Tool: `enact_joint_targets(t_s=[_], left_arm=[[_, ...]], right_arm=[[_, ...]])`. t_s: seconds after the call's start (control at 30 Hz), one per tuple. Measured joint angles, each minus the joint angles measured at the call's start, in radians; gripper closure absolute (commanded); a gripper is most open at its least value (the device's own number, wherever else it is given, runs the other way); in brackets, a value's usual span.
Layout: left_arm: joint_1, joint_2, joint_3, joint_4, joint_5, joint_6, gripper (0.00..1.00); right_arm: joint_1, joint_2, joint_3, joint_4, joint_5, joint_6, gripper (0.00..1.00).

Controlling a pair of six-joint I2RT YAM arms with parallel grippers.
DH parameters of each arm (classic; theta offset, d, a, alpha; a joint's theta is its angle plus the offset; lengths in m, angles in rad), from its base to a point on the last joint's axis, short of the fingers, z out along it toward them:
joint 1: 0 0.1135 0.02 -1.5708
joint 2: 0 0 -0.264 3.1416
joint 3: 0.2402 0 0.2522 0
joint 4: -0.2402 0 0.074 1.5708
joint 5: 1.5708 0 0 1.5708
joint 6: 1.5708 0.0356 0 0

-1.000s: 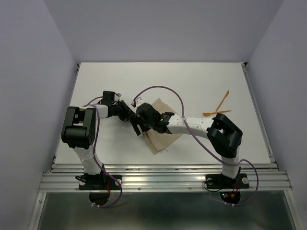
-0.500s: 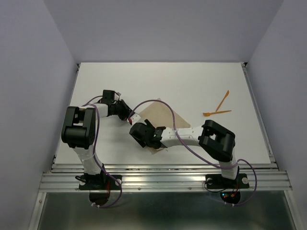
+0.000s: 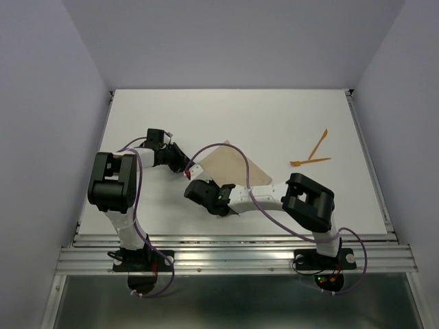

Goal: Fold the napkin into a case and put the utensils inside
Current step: Pick up the lower triangle-folded napkin from the center of the board, then fold the lower triangle-folded napkin at the center of the board.

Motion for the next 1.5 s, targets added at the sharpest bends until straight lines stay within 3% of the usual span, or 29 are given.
enact_joint_targets(t_s=[0.03, 0.1, 0.23, 0.33, 0.43, 0.63, 0.9, 1.03, 1.3, 1.5], left_arm=[[0.0, 0.0, 0.0, 0.0, -0.001, 0.0, 1.0], [0.0, 0.0, 0.0, 0.0, -0.002, 0.0, 1.0], [0.0, 0.0, 0.0, -0.001, -0.003, 0.003, 1.0], [0.0, 0.001, 0.005, -0.007, -0.005, 0.006, 1.0], [0.0, 0.005, 0.009, -0.007, -0.007, 0.01, 1.0], [0.0, 0.013, 0.013, -0.009, -0.014, 0.016, 1.0], [0.0, 0.014, 0.013, -0.009, -0.019, 0.019, 1.0], [0.0, 0.014, 0.013, -0.011, -0.018, 0.02, 1.0], [0.0, 0.014, 0.013, -0.014, -0.018, 0.023, 1.0], [0.0, 0.014, 0.027, -0.032, -0.021, 0.032, 1.0]], right_arm=[[0.0, 0.0, -0.001, 0.001, -0.002, 0.0, 0.67], [0.0, -0.005, -0.008, 0.005, -0.006, 0.002, 0.66], [0.0, -0.018, -0.023, 0.003, -0.016, 0.005, 0.55], [0.0, -0.034, -0.034, -0.001, -0.019, 0.012, 0.54], [0.0, -0.058, -0.046, -0.003, -0.029, 0.024, 0.57], [-0.018, -0.094, -0.047, -0.003, -0.068, 0.054, 0.79], [-0.032, -0.099, -0.048, -0.005, -0.108, 0.078, 0.83], [-0.054, -0.115, -0.08, -0.001, -0.172, 0.103, 0.99], [-0.17, -0.178, -0.14, 0.039, -0.414, 0.113, 0.99], [-0.306, -0.2, -0.151, 0.068, -0.725, 0.109, 0.99]])
